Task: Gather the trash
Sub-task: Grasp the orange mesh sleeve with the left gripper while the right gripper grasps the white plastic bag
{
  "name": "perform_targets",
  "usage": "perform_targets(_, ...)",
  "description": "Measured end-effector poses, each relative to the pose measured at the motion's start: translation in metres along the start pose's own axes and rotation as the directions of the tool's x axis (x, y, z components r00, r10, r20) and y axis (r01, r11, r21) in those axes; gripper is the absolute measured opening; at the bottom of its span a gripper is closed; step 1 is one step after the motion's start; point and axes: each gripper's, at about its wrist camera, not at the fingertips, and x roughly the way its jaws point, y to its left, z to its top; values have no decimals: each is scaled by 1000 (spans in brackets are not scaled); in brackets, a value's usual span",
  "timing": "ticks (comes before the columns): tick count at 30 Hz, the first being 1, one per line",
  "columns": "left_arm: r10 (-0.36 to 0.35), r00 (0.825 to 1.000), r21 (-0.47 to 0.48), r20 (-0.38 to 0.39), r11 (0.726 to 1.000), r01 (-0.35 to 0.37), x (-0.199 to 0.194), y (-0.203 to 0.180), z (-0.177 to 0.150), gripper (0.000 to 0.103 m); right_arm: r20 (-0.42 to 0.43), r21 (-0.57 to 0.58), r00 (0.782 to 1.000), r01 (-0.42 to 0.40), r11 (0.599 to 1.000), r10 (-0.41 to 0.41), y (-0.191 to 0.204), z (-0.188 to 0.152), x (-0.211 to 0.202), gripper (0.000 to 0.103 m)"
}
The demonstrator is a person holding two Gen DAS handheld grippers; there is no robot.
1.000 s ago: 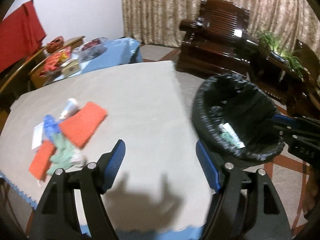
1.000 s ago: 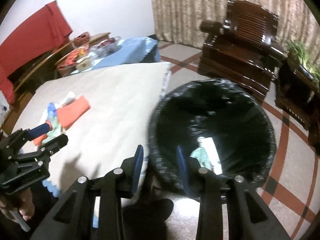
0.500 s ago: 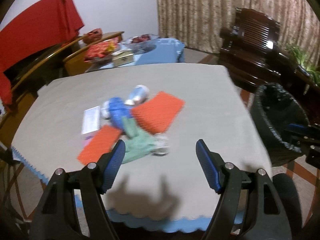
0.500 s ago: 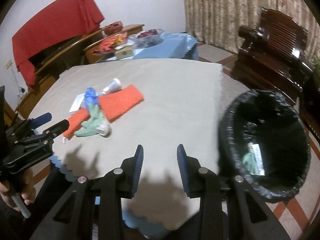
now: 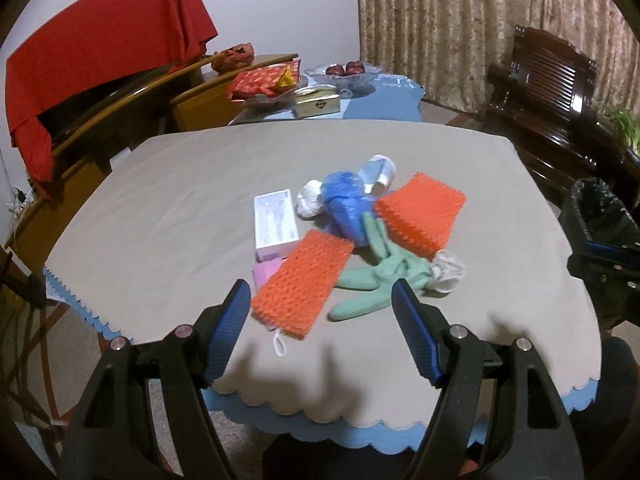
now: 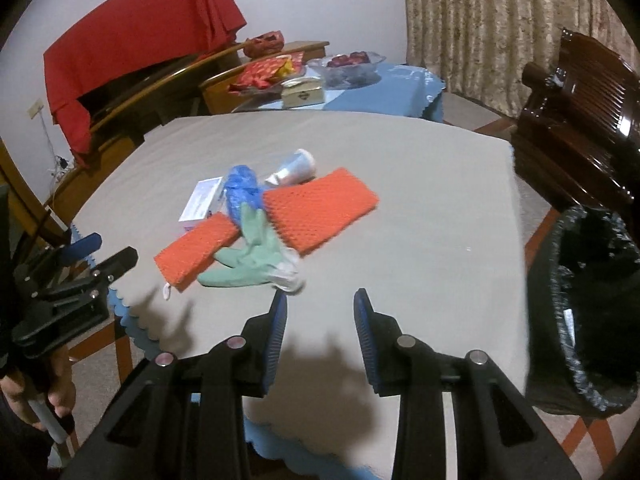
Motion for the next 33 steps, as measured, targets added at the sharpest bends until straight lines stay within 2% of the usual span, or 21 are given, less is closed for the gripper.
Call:
perform_targets(7,-4,1000,-11,-10,1000,4,18,21,-6,71,-23,-23,1000,-16,1000,15,31,1,35,34)
perform_targets(15,-28,999,-2,-41,1000,28,54,29,-11,71,-60,-36,998,-18,999,16,46,4,76,34)
perform_targets(22,-51,995,-4,-82,999,51,88,29,-17,71,-83,-36,997,-8,999,5,46,10,106,35)
perform_targets(26,-58,993,-8,-107,998,57,107,31,-19,71,-89,-34,996,9,999,-12,43,12,121,42)
perform_targets(33,-67,988,-6,-142,998,67,130,32,-22,71,-113,-23,993,27,999,-29,36,11,143,44)
